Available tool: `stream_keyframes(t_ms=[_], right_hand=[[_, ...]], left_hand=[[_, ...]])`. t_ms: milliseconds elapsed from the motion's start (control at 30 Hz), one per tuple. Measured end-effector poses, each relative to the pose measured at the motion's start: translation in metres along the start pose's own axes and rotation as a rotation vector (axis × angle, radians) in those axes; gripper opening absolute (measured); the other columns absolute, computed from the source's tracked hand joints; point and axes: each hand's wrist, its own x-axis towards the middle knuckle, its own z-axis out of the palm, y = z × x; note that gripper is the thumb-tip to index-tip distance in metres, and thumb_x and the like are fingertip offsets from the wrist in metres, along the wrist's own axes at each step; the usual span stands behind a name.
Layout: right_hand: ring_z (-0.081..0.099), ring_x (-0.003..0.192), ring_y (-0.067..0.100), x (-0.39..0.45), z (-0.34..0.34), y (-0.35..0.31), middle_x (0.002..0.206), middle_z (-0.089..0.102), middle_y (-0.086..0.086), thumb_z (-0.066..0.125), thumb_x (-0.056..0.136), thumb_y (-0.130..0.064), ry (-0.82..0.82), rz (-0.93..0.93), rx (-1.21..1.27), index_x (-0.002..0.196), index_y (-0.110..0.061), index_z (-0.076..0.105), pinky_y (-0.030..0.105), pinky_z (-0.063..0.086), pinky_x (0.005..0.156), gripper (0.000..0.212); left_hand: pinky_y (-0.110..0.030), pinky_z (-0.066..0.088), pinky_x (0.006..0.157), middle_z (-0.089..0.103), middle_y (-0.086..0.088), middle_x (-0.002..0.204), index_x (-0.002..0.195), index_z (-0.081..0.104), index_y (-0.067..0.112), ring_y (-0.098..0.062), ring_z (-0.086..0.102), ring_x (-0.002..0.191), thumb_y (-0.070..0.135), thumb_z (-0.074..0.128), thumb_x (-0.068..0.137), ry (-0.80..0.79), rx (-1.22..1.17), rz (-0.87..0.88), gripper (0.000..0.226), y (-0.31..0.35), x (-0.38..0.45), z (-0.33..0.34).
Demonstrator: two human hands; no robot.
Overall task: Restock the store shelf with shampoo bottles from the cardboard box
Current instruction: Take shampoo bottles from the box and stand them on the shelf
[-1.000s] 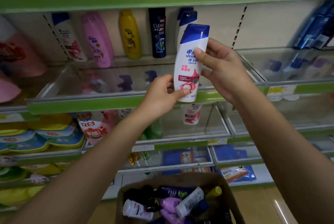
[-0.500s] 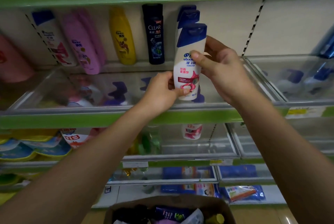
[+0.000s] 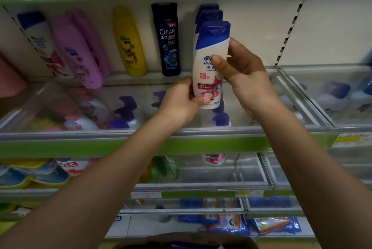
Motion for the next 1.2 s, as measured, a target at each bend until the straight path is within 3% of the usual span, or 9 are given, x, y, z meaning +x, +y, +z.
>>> stream_keyframes(t_ms=[200,533,733,933,1067,1200], right_hand=[[0.065,0.109,0.023,0.012,0.000,0.010,0.122,0.066,0.011,0.059,0.094,-0.012,-0.003,-0.018,-0.008,0.137,-0.005,0.048,0.036,0.057,0.085,0.046],[0.067,0.105,0.021,0.021,-0.002,0.014,0.118,0.067,0.007,0.056,0.096,-0.010,-0.021,-0.039,-0.027,0.135,-0.006,0.049,0.033,0.056,0.083,0.040],[0.066,0.105,0.022,0.025,-0.002,0.017,0.119,0.067,0.008,0.056,0.096,-0.014,-0.018,-0.040,-0.053,0.133,-0.009,0.050,0.039,0.058,0.085,0.038],[0.060,0.108,0.017,0.026,-0.005,0.017,0.120,0.055,0.006,0.065,0.090,-0.020,0.096,-0.089,-0.197,0.130,-0.012,0.058,0.024,0.054,0.082,0.041],[0.064,0.103,0.021,0.027,-0.005,0.016,0.118,0.061,0.008,0.071,0.083,-0.022,0.136,-0.076,-0.166,0.125,-0.014,0.062,0.035,0.057,0.085,0.044],[0.065,0.098,0.019,0.026,0.000,0.016,0.112,0.068,0.010,0.073,0.080,-0.022,0.202,-0.086,-0.160,0.124,-0.012,0.063,0.033,0.056,0.084,0.046]], left_hand=[[-0.036,0.049,0.094,0.067,-0.005,0.112,0.118,0.057,0.014,-0.020,0.063,0.102,0.013,0.072,0.081,0.021,0.000,0.036,0.040,-0.003,0.011,0.003],[-0.030,0.049,0.089,0.066,-0.006,0.114,0.119,0.057,0.013,-0.020,0.063,0.104,0.014,0.071,0.083,0.054,0.023,0.065,0.039,-0.010,0.026,0.008],[-0.032,0.051,0.090,0.067,-0.007,0.112,0.118,0.059,0.012,-0.021,0.064,0.101,0.012,0.072,0.081,0.064,0.005,0.072,0.039,-0.011,0.031,0.009],[-0.031,0.052,0.088,0.067,0.000,0.106,0.114,0.058,0.013,-0.015,0.064,0.097,0.014,0.075,0.079,0.092,-0.066,0.031,0.038,-0.011,0.029,0.010],[-0.037,0.055,0.087,0.070,-0.003,0.102,0.102,0.058,0.015,-0.017,0.067,0.094,0.014,0.077,0.077,0.157,-0.102,-0.001,0.031,-0.011,0.029,0.013],[-0.037,0.056,0.087,0.069,-0.004,0.106,0.106,0.061,0.014,-0.018,0.067,0.097,0.016,0.075,0.080,0.214,-0.046,0.009,0.031,-0.010,0.028,0.017]])
